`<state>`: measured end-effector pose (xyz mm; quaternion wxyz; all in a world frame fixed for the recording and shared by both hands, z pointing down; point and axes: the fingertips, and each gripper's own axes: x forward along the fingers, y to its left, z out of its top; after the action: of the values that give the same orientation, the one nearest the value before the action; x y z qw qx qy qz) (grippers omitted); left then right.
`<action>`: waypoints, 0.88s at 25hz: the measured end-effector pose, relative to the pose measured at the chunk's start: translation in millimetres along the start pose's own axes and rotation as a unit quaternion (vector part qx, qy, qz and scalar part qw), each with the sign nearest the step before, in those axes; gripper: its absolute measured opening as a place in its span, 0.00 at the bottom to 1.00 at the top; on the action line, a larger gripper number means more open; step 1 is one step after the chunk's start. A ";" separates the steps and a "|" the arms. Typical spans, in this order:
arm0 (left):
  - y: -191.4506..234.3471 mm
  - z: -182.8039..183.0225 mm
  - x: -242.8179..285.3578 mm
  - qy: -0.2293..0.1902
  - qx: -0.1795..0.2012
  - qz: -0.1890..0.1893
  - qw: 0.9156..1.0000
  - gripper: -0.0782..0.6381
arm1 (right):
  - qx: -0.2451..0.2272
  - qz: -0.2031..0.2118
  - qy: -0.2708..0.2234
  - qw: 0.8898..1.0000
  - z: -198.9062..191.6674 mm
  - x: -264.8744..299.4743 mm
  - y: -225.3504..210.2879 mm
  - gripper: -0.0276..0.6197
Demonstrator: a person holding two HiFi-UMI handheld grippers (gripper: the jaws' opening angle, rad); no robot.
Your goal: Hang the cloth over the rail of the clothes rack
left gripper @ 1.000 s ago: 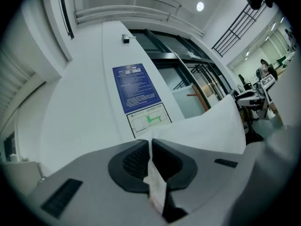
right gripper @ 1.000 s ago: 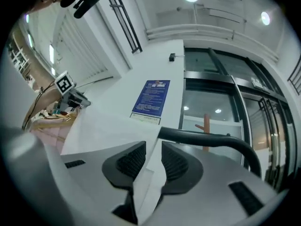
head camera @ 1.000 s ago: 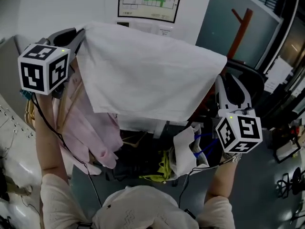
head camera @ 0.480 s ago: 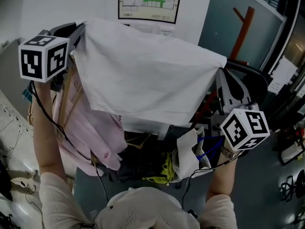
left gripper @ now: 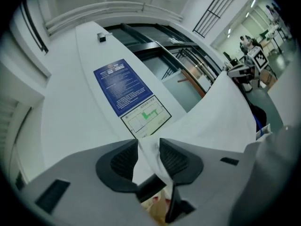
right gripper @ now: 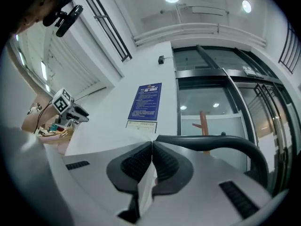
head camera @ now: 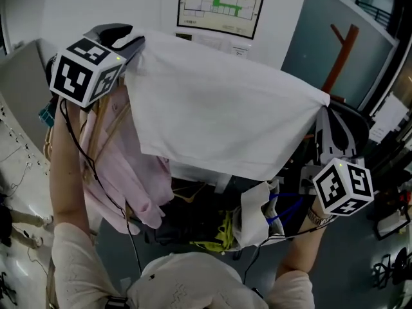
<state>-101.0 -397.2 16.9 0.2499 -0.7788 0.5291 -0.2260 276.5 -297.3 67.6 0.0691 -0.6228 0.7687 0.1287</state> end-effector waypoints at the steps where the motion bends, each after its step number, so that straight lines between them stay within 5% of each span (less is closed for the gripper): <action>1: 4.2 0.4 -0.9 0.006 0.023 0.019 1.000 0.30 | 0.002 -0.001 0.000 1.000 0.3 0.6 -0.2 0.07; 5: 29.2 -3.2 -3.2 0.057 0.112 0.106 0.986 0.30 | -0.013 -0.021 -0.010 1.000 7.7 -2.2 -2.2 0.07; 10: 30.4 4.8 -31.5 -0.062 -0.011 0.103 0.993 0.30 | -0.027 -0.010 -0.023 0.999 1.3 -10.2 5.1 0.08; 12: 24.5 6.4 -49.6 -0.130 -0.080 0.109 0.982 0.30 | -0.003 -0.006 -0.034 0.999 -1.1 -15.1 5.8 0.08; 15: 4.9 5.8 -75.1 -0.224 -0.171 0.126 0.951 0.30 | 0.014 -0.017 -0.041 0.999 -4.3 -22.0 3.9 0.08; 19: -47.0 -7.6 -92.3 -0.262 -0.160 0.167 0.937 0.29 | -0.027 -0.047 -0.108 0.993 -0.7 -42.3 10.1 0.08; 22: -83.3 -24.6 -100.5 -0.263 -0.142 0.206 0.932 0.16 | -0.101 -0.082 -0.175 0.976 0.4 -67.6 19.5 0.07</action>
<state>-90.9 -280.5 79.5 0.3085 -0.7114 0.6198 0.1210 272.0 -229.9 87.4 0.1499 -0.6553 0.6740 0.3062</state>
